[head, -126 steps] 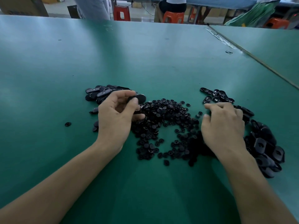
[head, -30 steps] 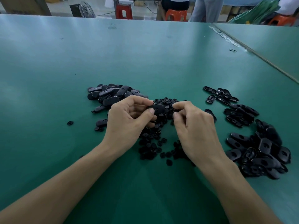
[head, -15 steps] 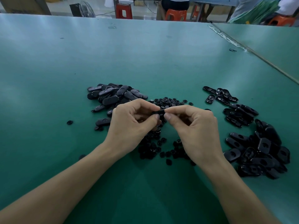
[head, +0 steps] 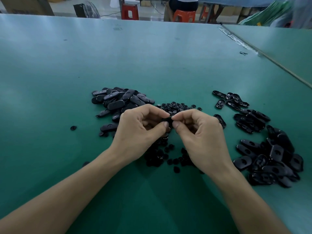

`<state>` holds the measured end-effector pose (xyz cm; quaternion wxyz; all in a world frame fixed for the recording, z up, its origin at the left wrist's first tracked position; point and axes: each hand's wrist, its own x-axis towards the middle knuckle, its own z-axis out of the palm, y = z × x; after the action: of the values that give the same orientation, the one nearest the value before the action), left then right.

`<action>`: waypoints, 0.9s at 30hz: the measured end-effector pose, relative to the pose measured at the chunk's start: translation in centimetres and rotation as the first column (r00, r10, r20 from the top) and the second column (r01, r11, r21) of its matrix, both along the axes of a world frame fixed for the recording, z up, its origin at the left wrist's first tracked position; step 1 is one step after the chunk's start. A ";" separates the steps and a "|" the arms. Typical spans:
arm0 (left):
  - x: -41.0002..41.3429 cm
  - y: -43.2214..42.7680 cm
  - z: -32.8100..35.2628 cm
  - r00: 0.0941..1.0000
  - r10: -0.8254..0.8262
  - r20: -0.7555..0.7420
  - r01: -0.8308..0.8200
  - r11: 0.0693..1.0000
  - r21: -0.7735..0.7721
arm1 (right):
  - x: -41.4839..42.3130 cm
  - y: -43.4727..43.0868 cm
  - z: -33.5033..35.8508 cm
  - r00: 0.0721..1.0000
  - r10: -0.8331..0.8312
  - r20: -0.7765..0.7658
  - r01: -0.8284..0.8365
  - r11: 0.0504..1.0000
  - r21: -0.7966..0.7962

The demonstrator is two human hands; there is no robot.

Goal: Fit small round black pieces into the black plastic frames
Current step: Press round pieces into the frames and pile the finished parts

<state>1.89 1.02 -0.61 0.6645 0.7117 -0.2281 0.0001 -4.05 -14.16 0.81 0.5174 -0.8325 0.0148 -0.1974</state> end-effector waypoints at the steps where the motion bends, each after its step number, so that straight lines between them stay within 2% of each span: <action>1: 0.0 0.0 0.0 1.000 -0.001 0.001 0.001 1.000 0.001 | 0.0 0.0 0.0 1.000 0.008 -0.004 -0.008 1.000 0.006; 4: 0.0 0.0 0.0 1.000 -0.013 0.001 0.013 1.000 0.005 | 0.0 0.1 0.0 1.000 0.026 -0.012 -0.025 0.999 0.028; 15: 0.1 0.1 0.0 1.000 -0.017 0.014 0.016 0.999 0.035 | -0.1 0.6 0.0 0.999 -0.035 0.038 0.037 0.998 -0.052; 22: 0.2 0.0 0.0 1.000 -0.005 0.020 0.004 1.000 0.028 | -0.1 0.4 0.1 0.998 0.009 0.066 -0.004 0.998 -0.070; 27: 0.1 -0.2 0.1 0.999 -0.017 0.035 0.015 0.998 0.061 | 0.2 -0.2 -0.1 0.993 -0.044 0.106 0.056 0.992 -0.114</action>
<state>1.94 0.81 -0.50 0.6383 0.7296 -0.2454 0.0002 -3.87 -14.32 0.72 0.4629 -0.8494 -0.0028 -0.2535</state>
